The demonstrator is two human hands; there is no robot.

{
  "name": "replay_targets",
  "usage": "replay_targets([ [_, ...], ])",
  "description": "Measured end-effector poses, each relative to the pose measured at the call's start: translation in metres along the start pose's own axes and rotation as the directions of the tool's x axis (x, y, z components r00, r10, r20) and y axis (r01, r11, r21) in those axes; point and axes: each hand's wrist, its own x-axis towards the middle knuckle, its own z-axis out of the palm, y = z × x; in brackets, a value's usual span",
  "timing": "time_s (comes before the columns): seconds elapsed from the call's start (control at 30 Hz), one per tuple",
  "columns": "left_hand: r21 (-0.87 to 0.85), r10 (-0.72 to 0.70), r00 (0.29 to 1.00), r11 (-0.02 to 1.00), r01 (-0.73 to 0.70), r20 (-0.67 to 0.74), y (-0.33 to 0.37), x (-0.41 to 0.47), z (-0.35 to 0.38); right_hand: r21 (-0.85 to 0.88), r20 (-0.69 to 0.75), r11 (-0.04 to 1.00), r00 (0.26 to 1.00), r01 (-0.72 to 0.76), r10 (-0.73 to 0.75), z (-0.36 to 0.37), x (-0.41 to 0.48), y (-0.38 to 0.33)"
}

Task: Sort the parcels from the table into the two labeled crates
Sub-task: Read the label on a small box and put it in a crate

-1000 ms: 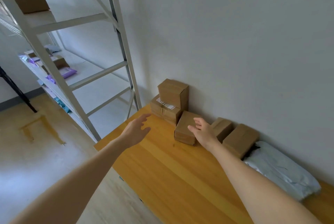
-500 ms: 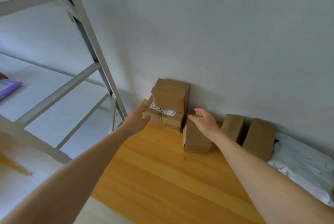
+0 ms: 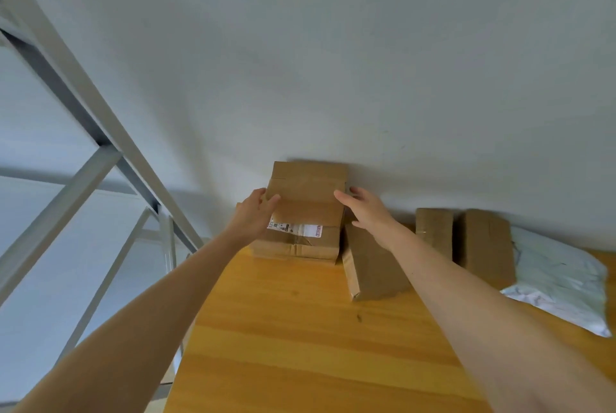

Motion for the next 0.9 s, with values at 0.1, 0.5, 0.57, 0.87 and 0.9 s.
replay_targets([
  [0.1, -0.02, 0.018, 1.0, 1.0, -0.017, 0.022, -0.004, 0.007, 0.004, 0.046, 0.02, 0.999, 1.0, -0.023, 0.022, 0.006, 0.007, -0.001],
  [0.5, -0.012, 0.174, 0.983, 0.985, -0.175, -0.065, 0.002, -0.002, 0.017, 0.225, -0.027, 0.974, 1.0, 0.002, 0.004, 0.007, -0.004, 0.013],
  [0.57, -0.05, 0.182, 0.982, 0.982, -0.184, -0.05, 0.01, -0.011, 0.019, 0.272, -0.051, 0.962, 0.999, 0.013, 0.0, 0.0, -0.016, 0.016],
  [0.87, -0.184, 0.234, 0.972, 0.957, -0.225, 0.028, 0.055, -0.092, 0.048, 0.358, -0.124, 0.926, 0.989, 0.12, -0.081, -0.064, -0.107, 0.03],
  [0.9, -0.18, 0.243, 0.969, 0.956, -0.233, 0.038, 0.059, -0.1, 0.052, 0.36, -0.132, 0.925, 0.988, 0.122, -0.079, -0.069, -0.115, 0.033],
])
